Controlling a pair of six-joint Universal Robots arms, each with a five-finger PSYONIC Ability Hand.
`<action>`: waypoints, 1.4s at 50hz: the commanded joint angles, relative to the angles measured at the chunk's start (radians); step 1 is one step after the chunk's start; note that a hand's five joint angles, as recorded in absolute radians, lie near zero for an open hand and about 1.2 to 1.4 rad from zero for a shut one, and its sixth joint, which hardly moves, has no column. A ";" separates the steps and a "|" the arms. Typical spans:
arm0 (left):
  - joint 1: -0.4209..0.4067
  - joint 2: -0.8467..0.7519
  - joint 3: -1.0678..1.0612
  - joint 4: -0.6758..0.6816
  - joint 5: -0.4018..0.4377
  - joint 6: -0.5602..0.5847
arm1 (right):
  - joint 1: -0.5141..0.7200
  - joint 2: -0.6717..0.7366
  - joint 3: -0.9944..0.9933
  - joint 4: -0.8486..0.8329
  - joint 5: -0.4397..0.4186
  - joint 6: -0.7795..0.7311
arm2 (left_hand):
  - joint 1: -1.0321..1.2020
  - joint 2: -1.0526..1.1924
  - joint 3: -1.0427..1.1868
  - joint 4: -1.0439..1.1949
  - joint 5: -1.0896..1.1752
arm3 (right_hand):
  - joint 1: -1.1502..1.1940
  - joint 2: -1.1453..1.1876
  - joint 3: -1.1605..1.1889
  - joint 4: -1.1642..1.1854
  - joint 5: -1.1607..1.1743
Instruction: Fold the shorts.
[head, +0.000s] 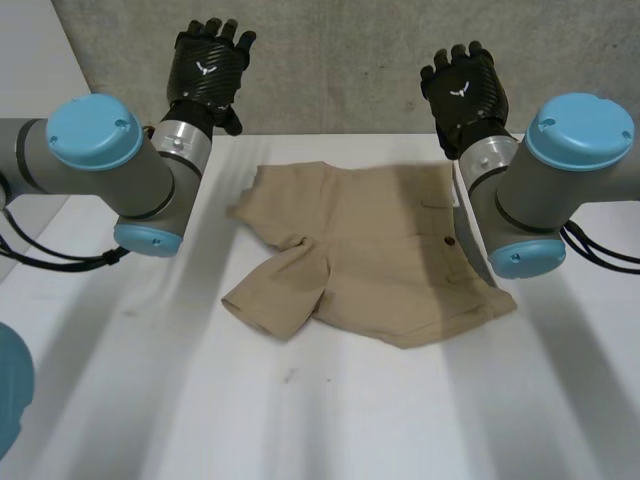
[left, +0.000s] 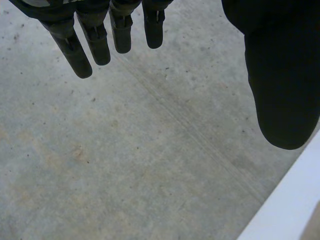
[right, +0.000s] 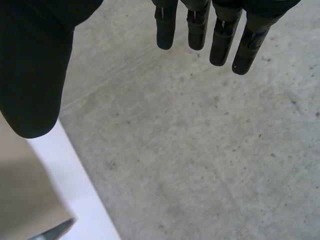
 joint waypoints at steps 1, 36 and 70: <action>0.000 0.166 -0.235 -0.009 -0.005 -0.007 | -0.004 -0.137 0.157 0.101 0.009 0.008 | -0.019 -0.022 -0.033 -0.025 -0.042 | -0.024 -0.039 -0.035 -0.055 -0.059; -0.125 0.343 -0.914 -0.101 -0.003 -0.170 | -0.199 -0.297 0.774 0.164 -0.155 0.087 | 0.202 0.198 0.187 0.195 0.178 | 0.256 0.241 0.245 0.225 0.221; -0.089 0.574 -0.897 -0.136 -0.060 -0.183 | -0.234 -0.372 0.745 0.233 -0.157 0.100 | 1.199 1.196 1.185 1.193 1.176 | 1.198 1.183 1.187 1.167 1.162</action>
